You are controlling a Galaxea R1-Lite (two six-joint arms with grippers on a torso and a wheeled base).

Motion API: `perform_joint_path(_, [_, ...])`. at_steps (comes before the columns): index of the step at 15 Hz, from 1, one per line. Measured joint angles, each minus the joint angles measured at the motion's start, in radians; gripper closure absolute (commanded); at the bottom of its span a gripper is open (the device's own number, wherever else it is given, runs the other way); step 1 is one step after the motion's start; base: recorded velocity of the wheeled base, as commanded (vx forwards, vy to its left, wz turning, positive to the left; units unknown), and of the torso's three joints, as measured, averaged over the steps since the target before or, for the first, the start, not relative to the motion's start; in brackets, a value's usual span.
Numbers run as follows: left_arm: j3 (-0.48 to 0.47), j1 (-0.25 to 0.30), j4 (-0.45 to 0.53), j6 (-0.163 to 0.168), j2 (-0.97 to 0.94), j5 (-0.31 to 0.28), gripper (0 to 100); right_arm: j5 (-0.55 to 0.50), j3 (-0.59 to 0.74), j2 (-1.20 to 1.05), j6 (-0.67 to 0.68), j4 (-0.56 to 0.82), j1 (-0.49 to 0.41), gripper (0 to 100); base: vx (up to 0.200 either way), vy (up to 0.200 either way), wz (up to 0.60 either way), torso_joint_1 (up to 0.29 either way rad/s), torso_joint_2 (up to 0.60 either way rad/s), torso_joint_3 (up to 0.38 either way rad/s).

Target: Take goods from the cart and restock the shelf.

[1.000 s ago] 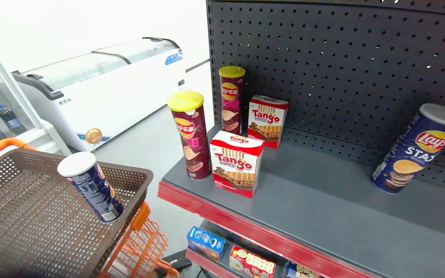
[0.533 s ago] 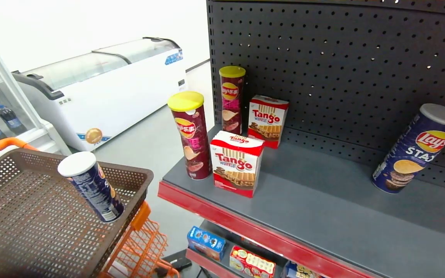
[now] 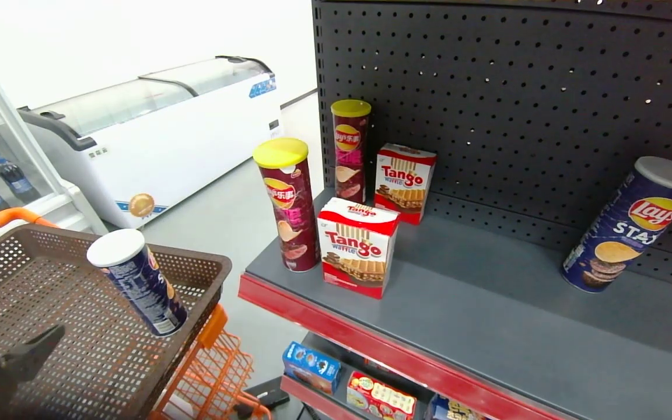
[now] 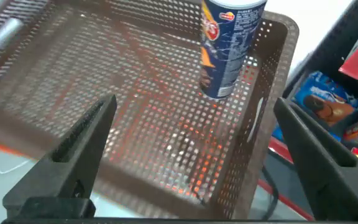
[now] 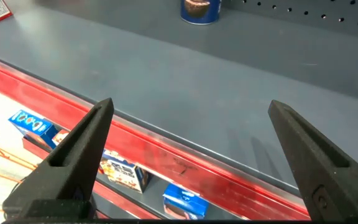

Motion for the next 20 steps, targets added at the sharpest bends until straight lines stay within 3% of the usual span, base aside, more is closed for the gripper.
perform_joint_path(3, [0.021,0.026,-0.201,0.0,0.225,-0.059,0,0.0,0.0,0.0,0.0,0.0,0.0,0,0.0,0.0,0.0,0.0,0.0,0.0])
perform_joint_path(7, [0.088,-0.014,-0.542,-0.001,0.455,-0.071,0,0.0,0.0,0.0,0.0,0.0,0.0,0,0.0,0.0,0.0,0.0,0.0,0.0])
perform_joint_path(11, [0.11,-0.038,-0.794,-0.001,0.634,-0.064,0,0.0,0.0,0.0,0.0,0.0,0.0,0,0.0,0.0,0.0,0.0,0.0,0.0])
perform_joint_path(14, [0.104,-0.039,-0.904,-0.001,0.737,-0.049,0,0.0,0.0,0.0,0.0,0.0,0.0,0,0.0,0.0,0.0,0.0,0.0,0.0])
perform_joint_path(18, [0.053,-0.036,-1.027,0.024,0.842,-0.036,0,0.0,0.0,0.0,0.0,0.0,0.0,0,0.0,0.0,0.0,0.0,0.0,0.0])
perform_joint_path(20, [0.018,-0.036,-1.045,0.025,0.879,-0.036,0,0.001,0.0,0.0,0.0,0.0,0.0,0,0.0,0.0,0.0,0.0,0.0,0.0])
